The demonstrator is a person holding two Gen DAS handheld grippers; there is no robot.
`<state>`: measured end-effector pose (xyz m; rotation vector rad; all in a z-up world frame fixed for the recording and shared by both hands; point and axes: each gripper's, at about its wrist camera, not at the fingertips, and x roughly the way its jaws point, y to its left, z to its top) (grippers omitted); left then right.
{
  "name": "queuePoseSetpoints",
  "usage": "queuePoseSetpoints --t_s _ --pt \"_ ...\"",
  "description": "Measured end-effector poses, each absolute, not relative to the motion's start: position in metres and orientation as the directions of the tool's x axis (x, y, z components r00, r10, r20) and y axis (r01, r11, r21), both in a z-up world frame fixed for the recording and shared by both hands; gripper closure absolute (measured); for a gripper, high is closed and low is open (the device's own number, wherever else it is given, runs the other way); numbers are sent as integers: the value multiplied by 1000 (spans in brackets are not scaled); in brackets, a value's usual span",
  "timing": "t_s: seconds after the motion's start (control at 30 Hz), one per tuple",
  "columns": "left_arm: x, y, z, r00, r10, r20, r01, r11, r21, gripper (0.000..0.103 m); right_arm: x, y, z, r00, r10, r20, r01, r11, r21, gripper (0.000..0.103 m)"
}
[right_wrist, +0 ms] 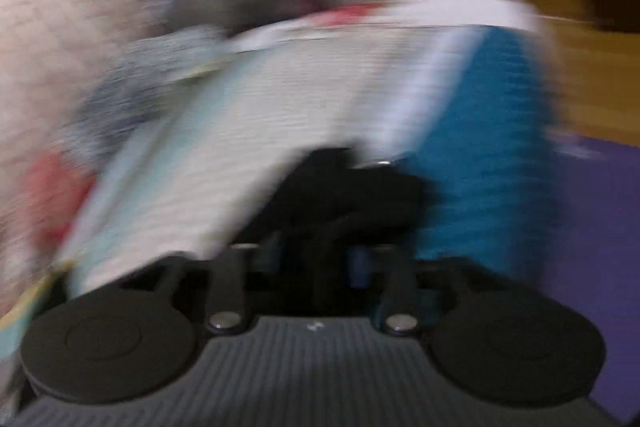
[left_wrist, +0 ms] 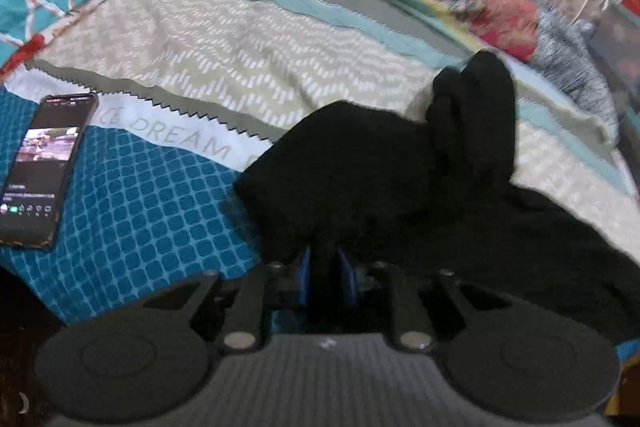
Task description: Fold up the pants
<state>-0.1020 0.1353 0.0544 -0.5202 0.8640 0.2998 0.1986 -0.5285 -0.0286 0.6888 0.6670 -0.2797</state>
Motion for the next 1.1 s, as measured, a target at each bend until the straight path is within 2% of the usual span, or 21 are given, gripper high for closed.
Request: queuePoseSetpoints --t_s 0.07,0.13,0.2,0.27,0.37,0.47,0.57,0.67,0.73,0.77,0.8,0.9,0.97,1.0,1.03,1.07,1.1 --pt "-112 150 67 670 54 -740 -468 804 -366 68 183 -545 -31 760 -132 -636 560 629 539 49" --pt "-113 170 78 717 93 -691 -489 774 -403 66 171 -557 -21 748 -241 -619 619 590 518 50" --pt "-101 188 84 727 127 -675 -504 767 -399 66 173 -549 -3 782 -259 -567 577 645 501 52" --pt "-72 199 84 718 159 -678 -494 802 -335 66 188 -529 16 842 -183 -508 467 720 513 52" --pt "-10 204 70 693 148 -705 -426 873 -236 67 234 -474 31 881 74 -468 224 806 548 52" --pt "44 194 46 666 104 -738 -336 926 -173 68 293 -400 33 822 336 -460 -7 813 582 52" --pt "86 173 21 626 68 -777 -249 962 -116 69 345 -316 28 724 508 -467 -187 796 576 52" --pt "104 159 17 650 -11 -760 -201 962 -186 67 393 -240 20 621 609 -494 -290 764 577 51" --pt "109 151 25 689 -142 -711 -122 944 -306 56 436 -200 9 555 646 -524 -278 738 615 47" --pt "111 144 27 707 -195 -680 -93 927 -363 45 451 -184 3 539 648 -538 -267 737 620 43" --pt "115 138 28 712 -211 -669 -80 923 -376 44 464 -166 -4 529 644 -553 -263 744 615 40" --pt "130 115 19 695 -203 -690 -72 935 -348 45 471 -122 -18 510 617 -600 -244 772 587 40" --pt "135 106 8 672 -239 -701 -80 918 -389 52 476 -97 -34 466 619 -633 -224 774 592 42" --pt "137 100 5 664 -260 -701 -71 911 -405 65 481 -91 -41 436 616 -656 -213 779 590 56" --pt "137 95 5 663 -256 -703 -61 918 -392 70 479 -86 -49 425 603 -676 -204 791 577 68" --pt "134 89 7 681 -222 -698 -63 932 -358 81 480 -87 -46 440 594 -673 -213 797 565 88" --pt "128 88 13 702 -186 -688 -73 942 -329 96 475 -90 -41 458 589 -666 -226 801 554 92"
